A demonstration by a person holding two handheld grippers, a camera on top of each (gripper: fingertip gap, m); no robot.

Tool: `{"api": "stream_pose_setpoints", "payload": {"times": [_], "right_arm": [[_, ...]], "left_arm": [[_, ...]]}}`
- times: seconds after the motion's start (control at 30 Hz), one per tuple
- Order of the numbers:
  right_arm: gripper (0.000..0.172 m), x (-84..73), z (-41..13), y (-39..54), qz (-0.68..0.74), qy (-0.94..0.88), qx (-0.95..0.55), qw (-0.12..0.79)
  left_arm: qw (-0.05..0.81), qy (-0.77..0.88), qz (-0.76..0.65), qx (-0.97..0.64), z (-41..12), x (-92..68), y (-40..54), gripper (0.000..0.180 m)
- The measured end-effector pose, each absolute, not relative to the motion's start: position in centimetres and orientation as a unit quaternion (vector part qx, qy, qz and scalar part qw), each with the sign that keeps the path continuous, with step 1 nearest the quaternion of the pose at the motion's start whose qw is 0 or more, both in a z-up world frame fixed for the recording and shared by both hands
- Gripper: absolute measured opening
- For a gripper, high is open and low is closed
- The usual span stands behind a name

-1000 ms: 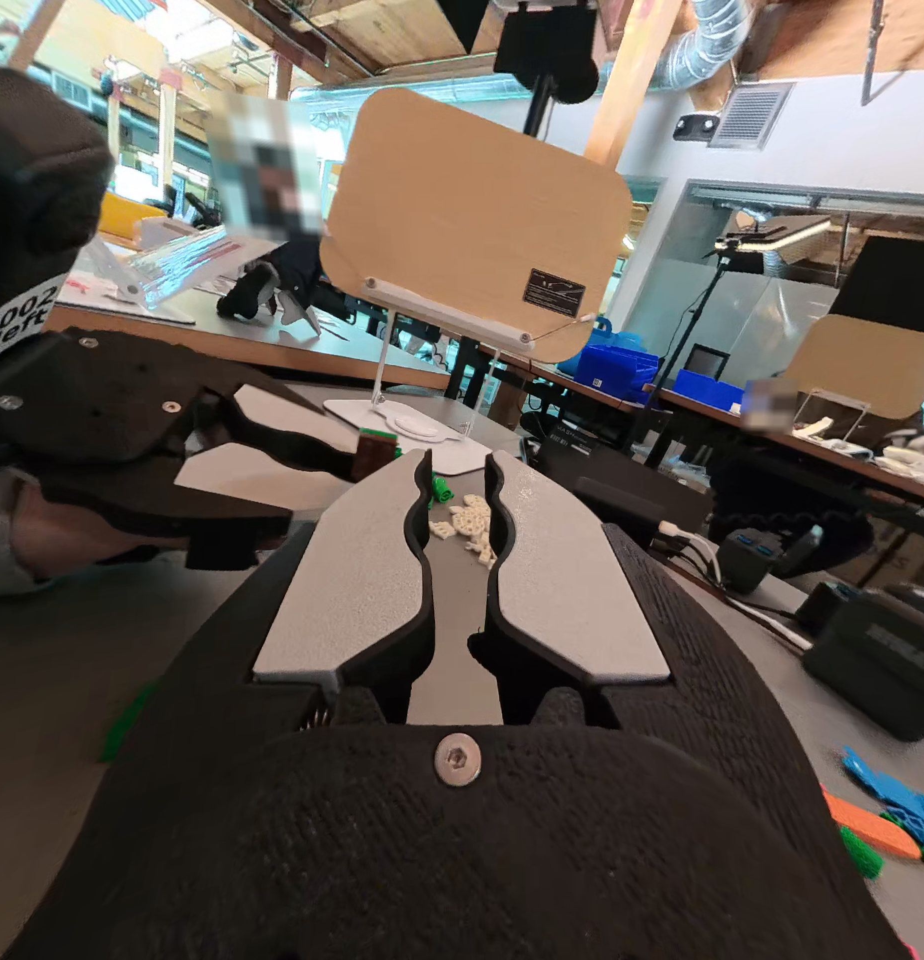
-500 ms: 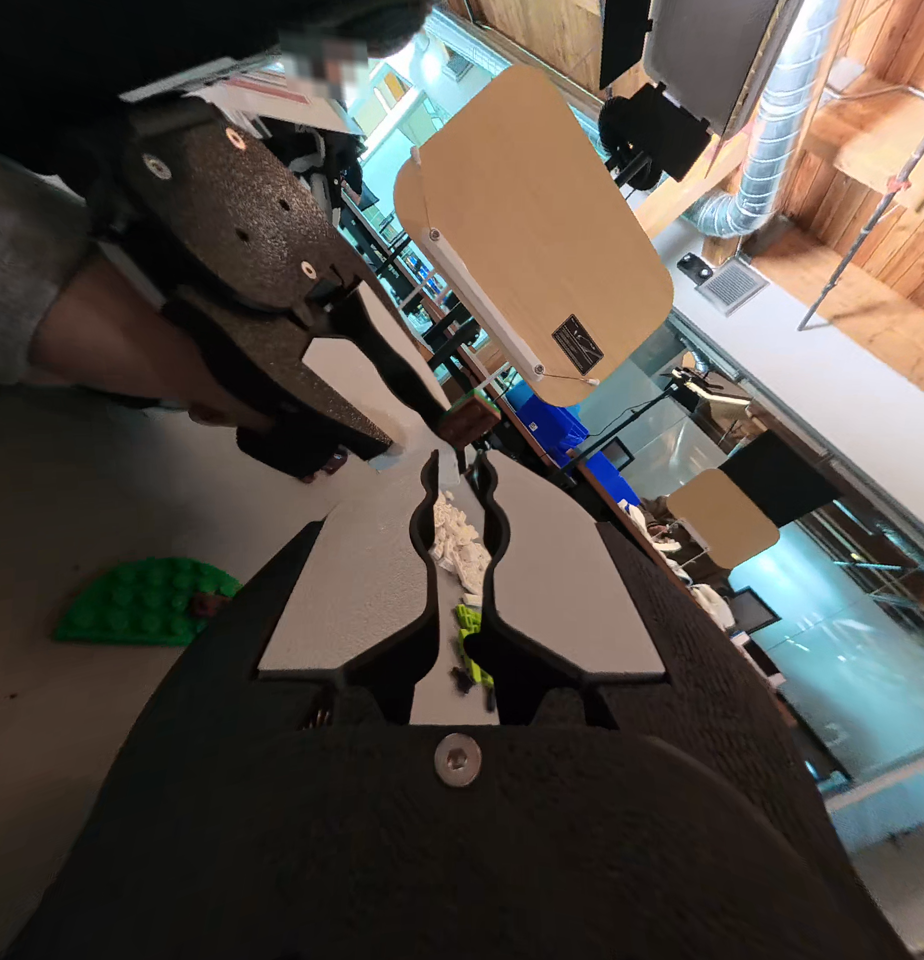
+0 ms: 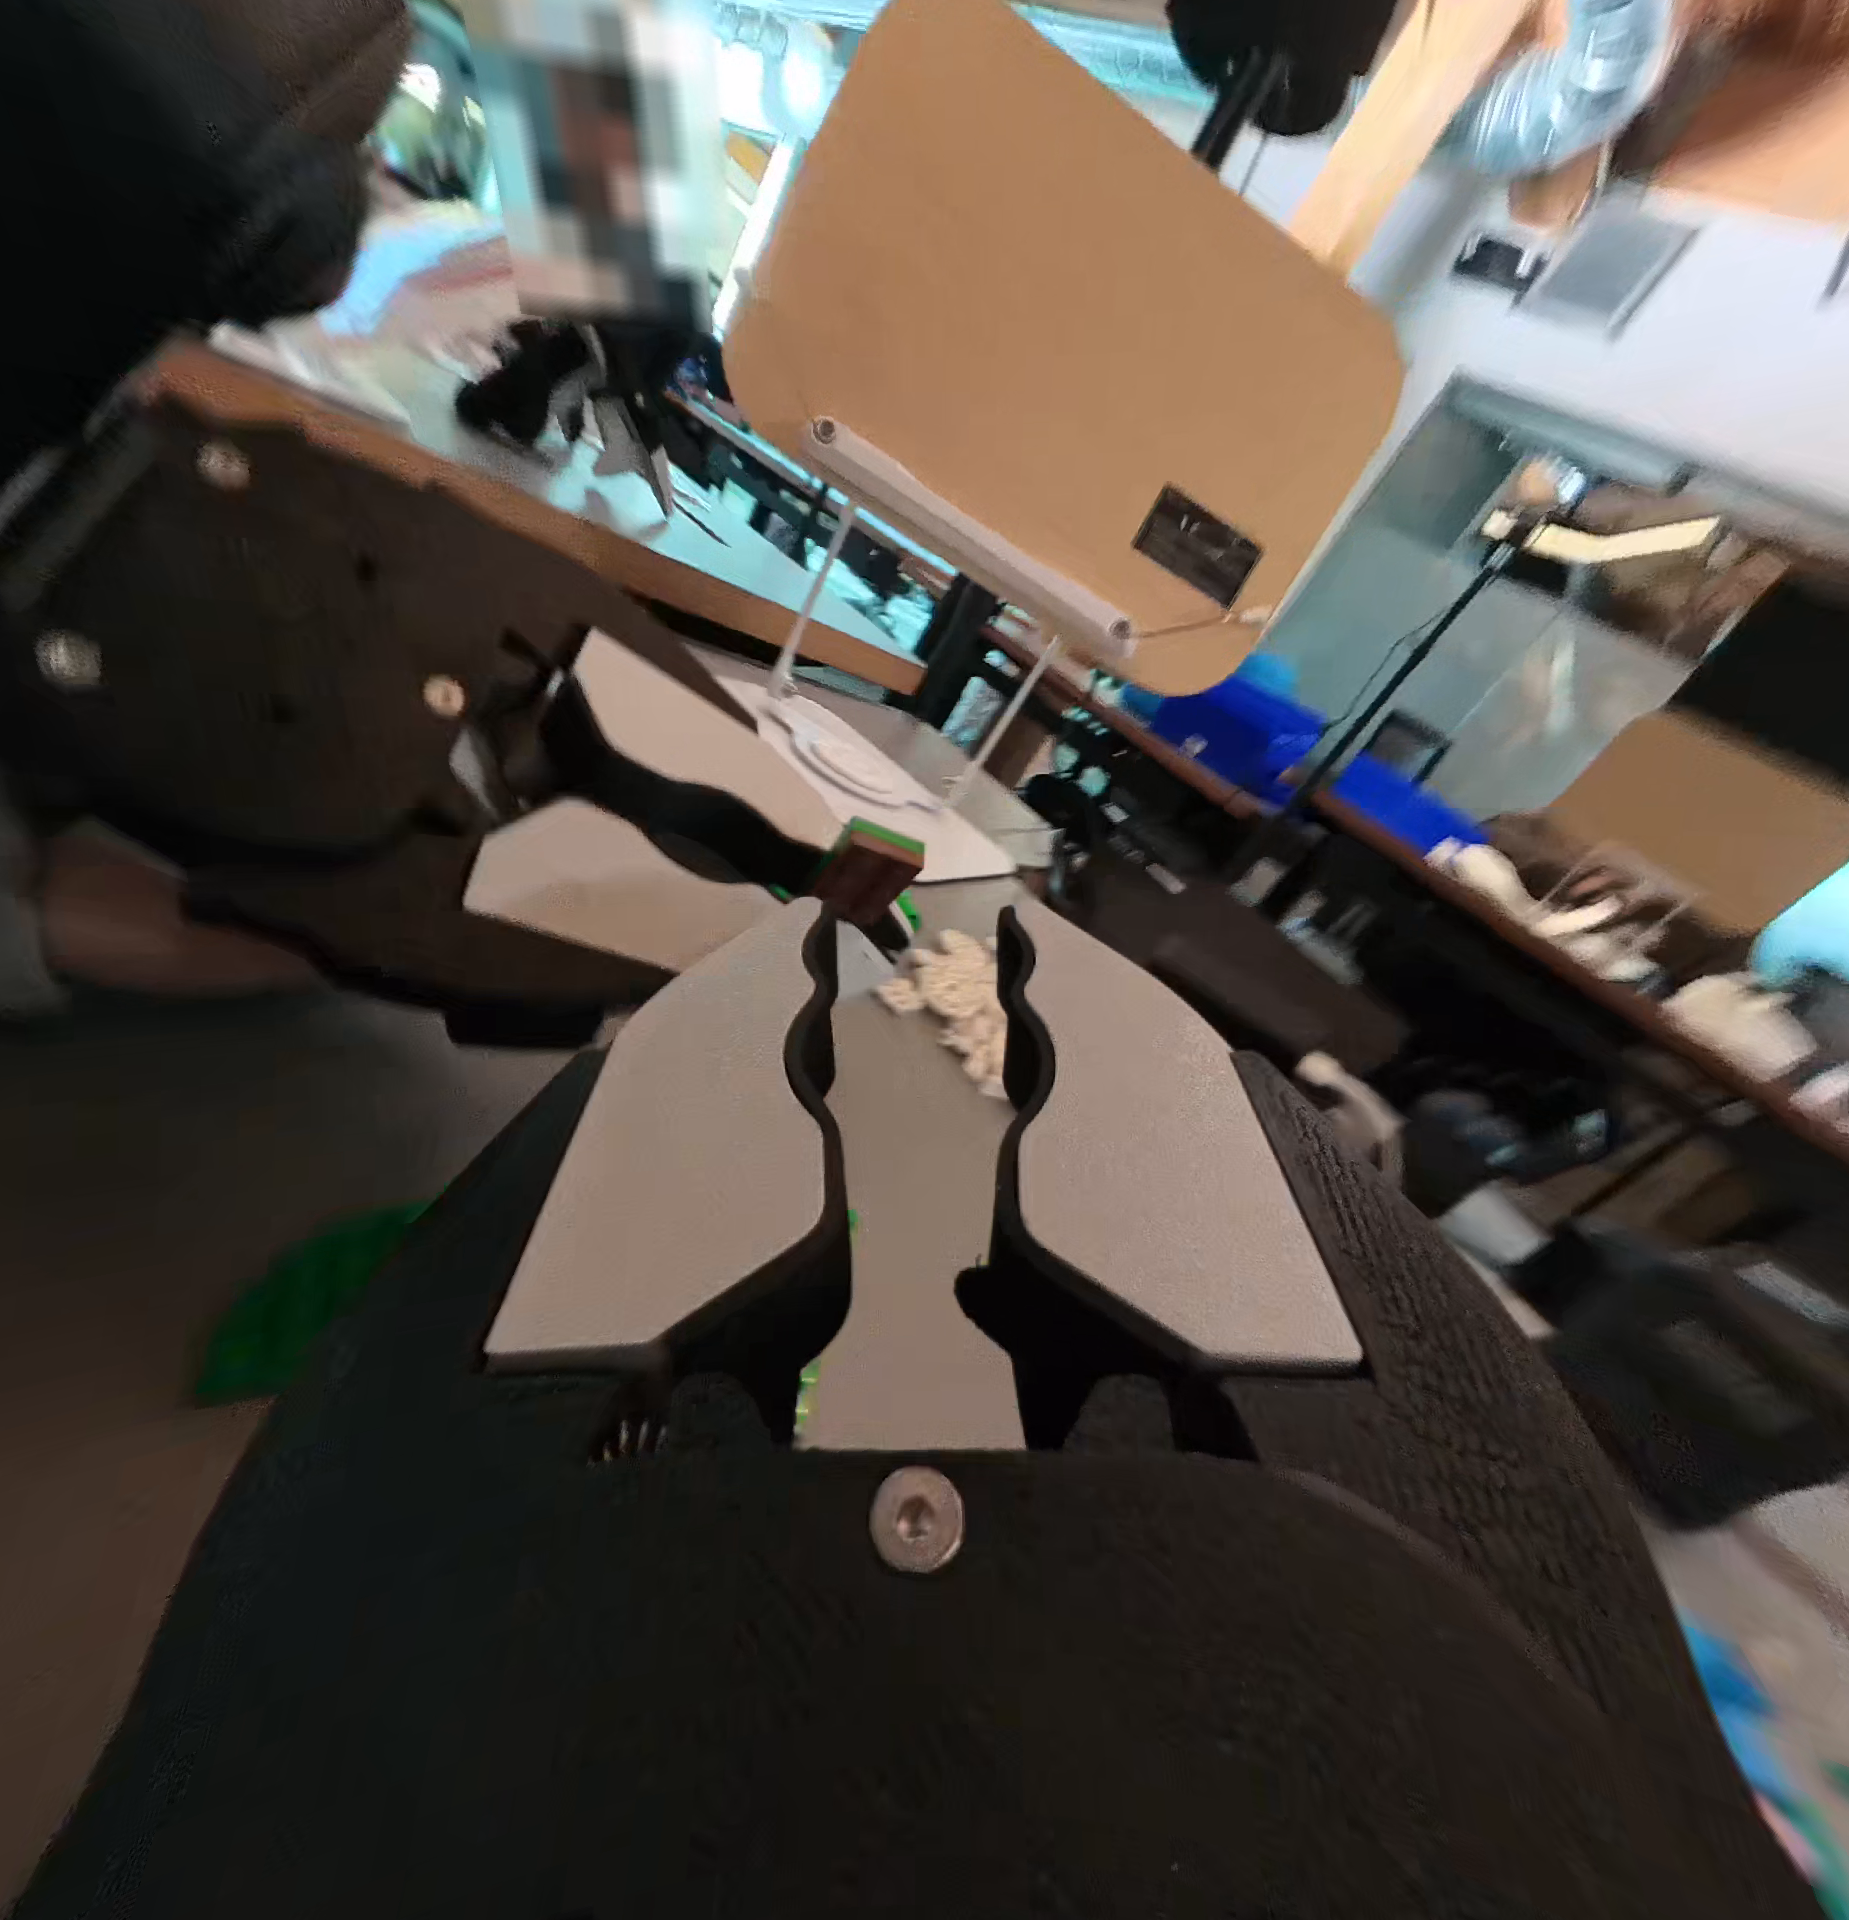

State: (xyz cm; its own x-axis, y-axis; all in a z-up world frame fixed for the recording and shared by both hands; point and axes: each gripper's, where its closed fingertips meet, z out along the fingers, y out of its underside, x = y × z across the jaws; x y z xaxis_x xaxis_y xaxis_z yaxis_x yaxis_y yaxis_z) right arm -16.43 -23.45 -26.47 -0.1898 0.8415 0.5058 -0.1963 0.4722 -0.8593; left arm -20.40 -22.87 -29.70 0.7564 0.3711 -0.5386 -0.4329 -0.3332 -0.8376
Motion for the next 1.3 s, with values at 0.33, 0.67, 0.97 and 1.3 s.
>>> {"api": "stream_pose_setpoints", "payload": {"times": [0.33,0.67,0.97,1.3], "right_arm": [[0.028,-16.9,-27.3,-23.7,0.575,-0.610,-0.365,0.405],[0.015,-17.0,-27.3,-23.5,0.571,-0.617,-0.359,0.405],[0.016,-17.1,-27.8,-22.3,0.560,-0.625,-0.370,0.399],[0.016,-16.8,-27.3,-22.2,0.575,-0.616,-0.373,0.388]], "left_arm": [[0.562,0.080,0.364,-0.739,-30.2,-18.8,-21.8,0.003],[0.580,0.060,0.349,-0.733,-29.7,-19.1,-22.0,0.009],[0.542,0.104,0.429,-0.715,-29.7,-19.2,-21.9,0.013],[0.547,0.118,0.460,-0.689,-28.9,-19.0,-21.9,0.013]]}}
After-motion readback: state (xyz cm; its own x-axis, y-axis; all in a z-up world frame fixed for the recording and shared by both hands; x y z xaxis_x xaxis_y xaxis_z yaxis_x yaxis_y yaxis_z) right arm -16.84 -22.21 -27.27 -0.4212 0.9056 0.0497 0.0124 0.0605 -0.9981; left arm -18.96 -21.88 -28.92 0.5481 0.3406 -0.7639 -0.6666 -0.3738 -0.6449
